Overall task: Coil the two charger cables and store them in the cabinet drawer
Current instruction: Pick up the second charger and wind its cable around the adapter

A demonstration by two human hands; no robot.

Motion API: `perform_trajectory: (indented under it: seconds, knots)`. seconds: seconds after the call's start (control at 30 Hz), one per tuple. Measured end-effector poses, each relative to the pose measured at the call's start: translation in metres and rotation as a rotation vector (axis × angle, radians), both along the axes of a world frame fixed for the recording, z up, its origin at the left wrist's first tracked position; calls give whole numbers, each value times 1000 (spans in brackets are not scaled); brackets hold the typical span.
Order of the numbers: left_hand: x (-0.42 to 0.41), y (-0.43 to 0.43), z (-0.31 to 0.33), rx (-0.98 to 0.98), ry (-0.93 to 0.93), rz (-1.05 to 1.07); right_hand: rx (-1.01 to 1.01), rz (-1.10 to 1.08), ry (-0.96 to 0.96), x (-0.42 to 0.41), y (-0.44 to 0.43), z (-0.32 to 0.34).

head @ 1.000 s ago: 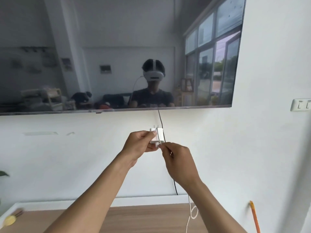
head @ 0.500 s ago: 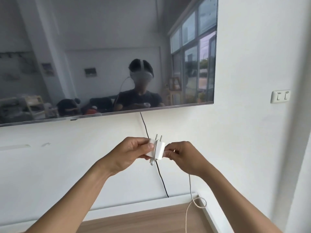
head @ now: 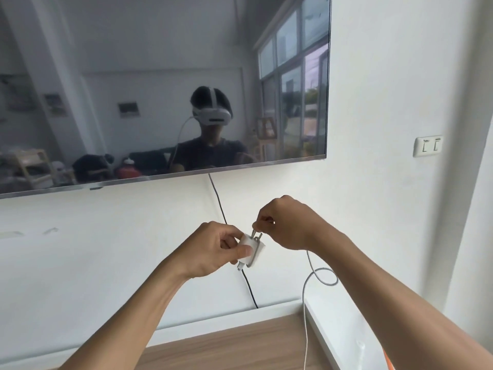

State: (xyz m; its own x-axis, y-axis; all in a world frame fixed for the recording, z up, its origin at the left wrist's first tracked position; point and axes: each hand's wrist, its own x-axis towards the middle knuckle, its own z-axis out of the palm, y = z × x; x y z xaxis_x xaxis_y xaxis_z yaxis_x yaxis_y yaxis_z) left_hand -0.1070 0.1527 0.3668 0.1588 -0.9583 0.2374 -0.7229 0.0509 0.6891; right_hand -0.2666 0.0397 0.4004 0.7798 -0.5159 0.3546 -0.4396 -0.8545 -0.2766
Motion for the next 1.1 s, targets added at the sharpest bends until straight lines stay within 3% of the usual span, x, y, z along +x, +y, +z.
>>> perform_trajectory:
  seconds: [0.27, 0.43, 0.6, 0.93, 1.1]
  knots:
    - [-16, -13, -3, -110, 220, 154, -213, -145, -105, -4, 26, -8]
    - [-25, -22, 1, -71, 603, 177, -167, -178, -257, -5, 36, -22]
    - [-39, -20, -2, -56, 974, -11, -36, -187, -516, -13, 40, -30]
    - [-49, -30, 6, -88, 1075, 38, 4, -219, -723, -24, 52, -74]
    - [-56, -29, 8, -123, 1106, -13, 239, -176, -856, -32, 40, -97]
